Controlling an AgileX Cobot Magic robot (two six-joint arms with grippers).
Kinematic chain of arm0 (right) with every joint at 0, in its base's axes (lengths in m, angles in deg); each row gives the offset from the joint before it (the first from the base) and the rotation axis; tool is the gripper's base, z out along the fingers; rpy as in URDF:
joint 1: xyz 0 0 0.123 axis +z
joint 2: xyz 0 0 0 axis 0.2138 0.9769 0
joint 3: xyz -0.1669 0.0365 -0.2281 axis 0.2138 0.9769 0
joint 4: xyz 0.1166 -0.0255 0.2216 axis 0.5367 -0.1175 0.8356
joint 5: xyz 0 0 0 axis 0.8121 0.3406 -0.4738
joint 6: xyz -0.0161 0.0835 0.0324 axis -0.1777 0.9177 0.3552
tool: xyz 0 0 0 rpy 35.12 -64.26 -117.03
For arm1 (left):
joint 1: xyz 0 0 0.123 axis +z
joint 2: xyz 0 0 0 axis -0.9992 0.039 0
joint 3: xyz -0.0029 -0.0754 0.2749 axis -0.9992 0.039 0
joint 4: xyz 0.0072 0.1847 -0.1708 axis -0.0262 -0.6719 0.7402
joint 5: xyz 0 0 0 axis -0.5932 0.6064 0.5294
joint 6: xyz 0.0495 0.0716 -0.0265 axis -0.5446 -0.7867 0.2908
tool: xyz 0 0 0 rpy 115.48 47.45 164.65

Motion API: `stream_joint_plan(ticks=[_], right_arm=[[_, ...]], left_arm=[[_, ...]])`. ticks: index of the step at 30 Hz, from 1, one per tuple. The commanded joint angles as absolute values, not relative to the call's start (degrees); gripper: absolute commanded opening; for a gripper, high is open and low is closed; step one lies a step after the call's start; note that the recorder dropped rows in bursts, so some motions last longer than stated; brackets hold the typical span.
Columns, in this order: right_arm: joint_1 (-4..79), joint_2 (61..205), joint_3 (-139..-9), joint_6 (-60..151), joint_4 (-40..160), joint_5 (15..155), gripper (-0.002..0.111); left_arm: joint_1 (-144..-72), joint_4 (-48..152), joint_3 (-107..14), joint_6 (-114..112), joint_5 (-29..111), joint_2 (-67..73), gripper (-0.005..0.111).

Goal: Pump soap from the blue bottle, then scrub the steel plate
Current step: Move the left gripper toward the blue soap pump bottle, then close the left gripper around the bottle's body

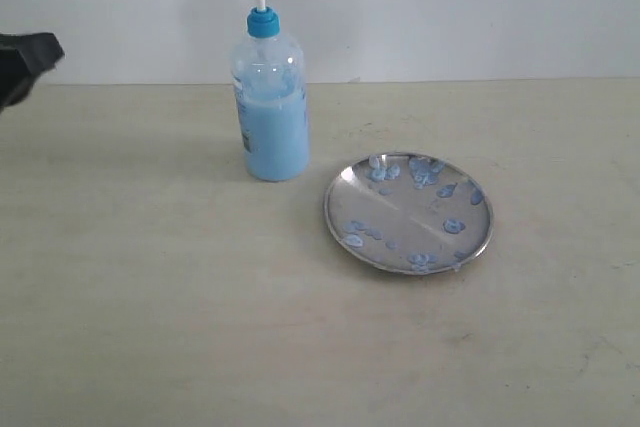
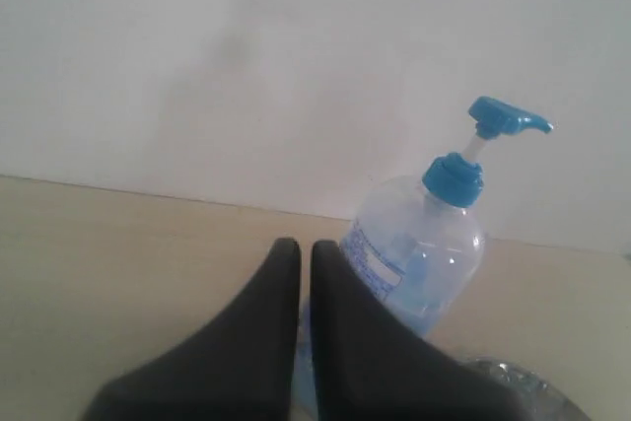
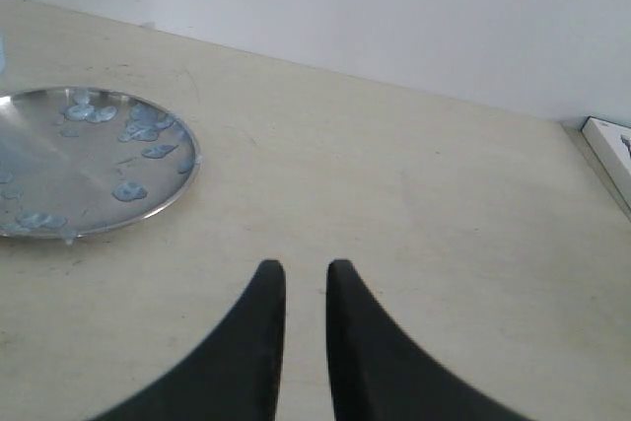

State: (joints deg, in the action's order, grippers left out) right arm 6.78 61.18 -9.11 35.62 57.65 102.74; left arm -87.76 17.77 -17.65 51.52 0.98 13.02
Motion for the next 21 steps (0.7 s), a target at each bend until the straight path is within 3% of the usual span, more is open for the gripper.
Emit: stream_joint_plan(ticks=[1, 6, 14, 18, 21], right_arm=[[6.6, 60.9, -9.3, 35.5, 57.6, 102.0, 0.005], [6.6, 60.9, -9.3, 35.5, 57.6, 102.0, 0.005], [6.6, 60.9, -9.3, 35.5, 57.6, 102.0, 0.005], [6.6, 60.9, -9.3, 35.5, 57.6, 102.0, 0.005], [6.6, 60.9, -9.3, 35.5, 57.6, 102.0, 0.005]], left_arm=[[-91.7, 30.2, -15.2, 37.5, -12.0, 20.4, 0.004], [-93.2, 31.1, -15.1, 22.8, -15.3, 26.0, 0.004], [-93.2, 26.5, -16.8, 20.3, -18.3, 38.4, 0.009], [-93.2, 26.5, -20.3, 20.6, -24.3, 43.4, 0.040], [-93.8, 26.8, -26.2, 34.7, -29.3, 48.3, 0.081]])
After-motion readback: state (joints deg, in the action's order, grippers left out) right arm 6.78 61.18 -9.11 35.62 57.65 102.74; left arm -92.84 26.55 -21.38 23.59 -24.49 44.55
